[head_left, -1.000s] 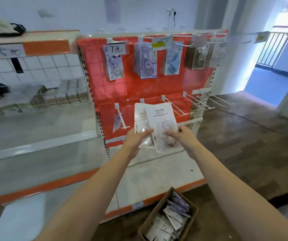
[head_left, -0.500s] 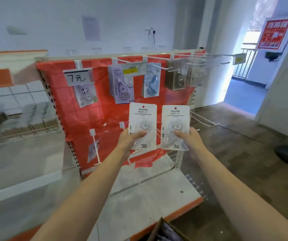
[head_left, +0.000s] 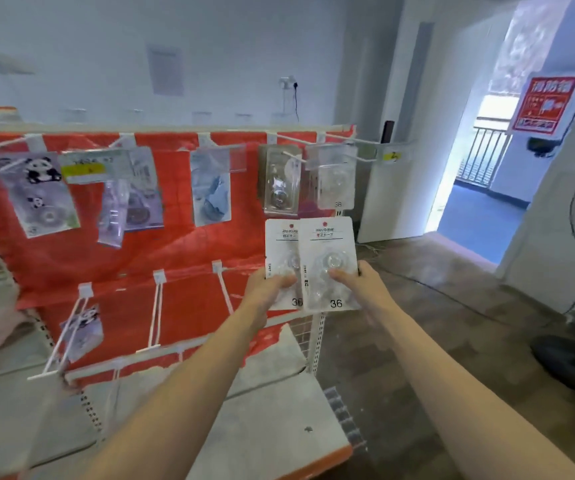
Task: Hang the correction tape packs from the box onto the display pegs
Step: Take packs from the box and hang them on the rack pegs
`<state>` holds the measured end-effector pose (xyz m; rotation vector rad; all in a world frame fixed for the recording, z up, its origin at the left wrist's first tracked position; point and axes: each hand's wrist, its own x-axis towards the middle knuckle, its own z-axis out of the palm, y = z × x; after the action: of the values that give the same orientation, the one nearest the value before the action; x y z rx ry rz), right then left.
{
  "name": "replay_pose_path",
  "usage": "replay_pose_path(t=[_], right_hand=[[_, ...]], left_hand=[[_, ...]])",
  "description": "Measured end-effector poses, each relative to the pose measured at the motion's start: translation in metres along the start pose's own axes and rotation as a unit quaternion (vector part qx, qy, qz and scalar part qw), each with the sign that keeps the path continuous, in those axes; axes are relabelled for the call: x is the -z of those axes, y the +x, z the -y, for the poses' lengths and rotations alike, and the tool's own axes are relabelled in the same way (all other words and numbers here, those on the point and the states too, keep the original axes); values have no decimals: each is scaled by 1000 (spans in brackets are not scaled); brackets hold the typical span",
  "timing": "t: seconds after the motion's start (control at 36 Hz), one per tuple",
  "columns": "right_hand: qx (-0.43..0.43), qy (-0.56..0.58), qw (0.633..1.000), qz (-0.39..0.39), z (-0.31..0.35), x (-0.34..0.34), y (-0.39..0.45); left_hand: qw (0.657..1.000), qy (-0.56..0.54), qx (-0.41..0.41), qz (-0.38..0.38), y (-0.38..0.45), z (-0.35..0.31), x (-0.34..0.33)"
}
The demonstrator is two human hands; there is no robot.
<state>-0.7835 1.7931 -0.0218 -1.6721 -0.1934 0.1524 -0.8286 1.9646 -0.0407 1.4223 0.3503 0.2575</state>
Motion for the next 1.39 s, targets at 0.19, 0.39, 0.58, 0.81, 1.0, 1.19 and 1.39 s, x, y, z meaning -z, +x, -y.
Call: replay_pose_path(t=[0.19, 0.39, 0.58, 0.81, 1.0, 1.19, 1.39], right_hand=[[-4, 6, 1000, 6, 5, 39, 41], [33, 15, 999, -10, 36, 55, 98], [53, 43, 996, -59, 56, 71, 142], [66, 58, 995, -52, 48, 73, 165], [36, 61, 996, -61, 33, 82, 161], [75, 58, 995, -21, 29, 90, 165], [88, 88, 992, 14, 23, 98, 170]], left_hand=[[1000, -9, -24, -7, 15, -14, -52], [999, -3, -41, -13, 44, -34, -56], [998, -6, -61, 7, 71, -48, -62], [997, -8, -69, 22, 98, -54, -69], [997, -17, -61, 45, 111, -49, -79], [995, -47, -69, 58, 120, -49, -92], [994, -60, -87, 33, 131, -53, -98]])
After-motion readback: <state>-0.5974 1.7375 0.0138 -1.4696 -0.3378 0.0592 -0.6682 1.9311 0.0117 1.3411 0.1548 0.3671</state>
